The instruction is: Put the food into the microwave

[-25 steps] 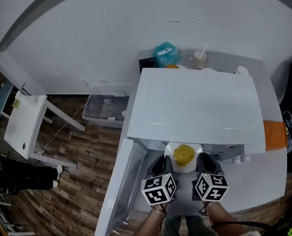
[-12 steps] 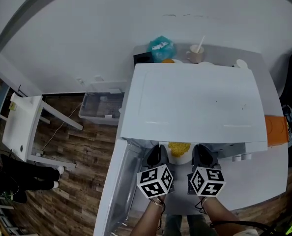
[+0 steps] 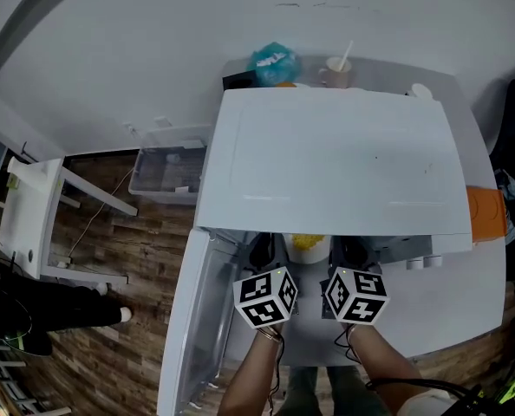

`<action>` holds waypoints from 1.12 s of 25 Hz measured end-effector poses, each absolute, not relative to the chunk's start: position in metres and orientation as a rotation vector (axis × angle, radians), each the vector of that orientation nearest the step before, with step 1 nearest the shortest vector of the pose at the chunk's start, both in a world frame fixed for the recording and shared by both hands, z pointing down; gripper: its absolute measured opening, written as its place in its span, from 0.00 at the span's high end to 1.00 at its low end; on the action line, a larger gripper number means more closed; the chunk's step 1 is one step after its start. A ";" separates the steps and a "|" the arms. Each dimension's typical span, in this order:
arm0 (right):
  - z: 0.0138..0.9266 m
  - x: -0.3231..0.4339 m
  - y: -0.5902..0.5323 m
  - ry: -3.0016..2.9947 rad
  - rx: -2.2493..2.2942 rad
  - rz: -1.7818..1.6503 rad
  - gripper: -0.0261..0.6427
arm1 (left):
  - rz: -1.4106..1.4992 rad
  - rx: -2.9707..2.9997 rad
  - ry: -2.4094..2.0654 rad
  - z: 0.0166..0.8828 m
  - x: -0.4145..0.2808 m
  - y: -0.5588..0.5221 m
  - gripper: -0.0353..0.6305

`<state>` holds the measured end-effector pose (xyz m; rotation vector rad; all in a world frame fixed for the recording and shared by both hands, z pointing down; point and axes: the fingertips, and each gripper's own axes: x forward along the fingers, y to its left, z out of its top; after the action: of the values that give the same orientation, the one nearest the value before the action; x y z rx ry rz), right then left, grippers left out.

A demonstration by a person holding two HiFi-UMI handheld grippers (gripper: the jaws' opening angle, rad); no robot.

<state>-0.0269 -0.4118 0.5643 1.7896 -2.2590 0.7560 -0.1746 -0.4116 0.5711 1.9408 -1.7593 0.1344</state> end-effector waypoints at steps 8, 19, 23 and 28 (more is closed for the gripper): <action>0.570 -0.025 -0.422 -2.220 1.856 0.797 0.89 | 0.127 1.950 -1.779 0.575 -0.173 -0.425 0.87; 0.578 -0.027 -0.435 -2.191 1.869 0.811 0.89 | 0.203 1.977 -1.829 0.576 -0.173 -0.437 0.87; 0.582 -0.028 -0.439 -2.156 1.885 0.809 0.89 | 0.243 1.978 -1.848 0.579 -0.172 -0.440 0.87; 0.582 -0.026 -0.440 -2.131 1.907 0.814 0.89 | 0.245 1.953 -1.850 0.584 -0.172 -0.442 0.87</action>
<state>-0.0264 -0.4396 0.5823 1.9071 -2.1309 0.8136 -0.1720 -0.4415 0.5840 1.9530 -1.8497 0.2449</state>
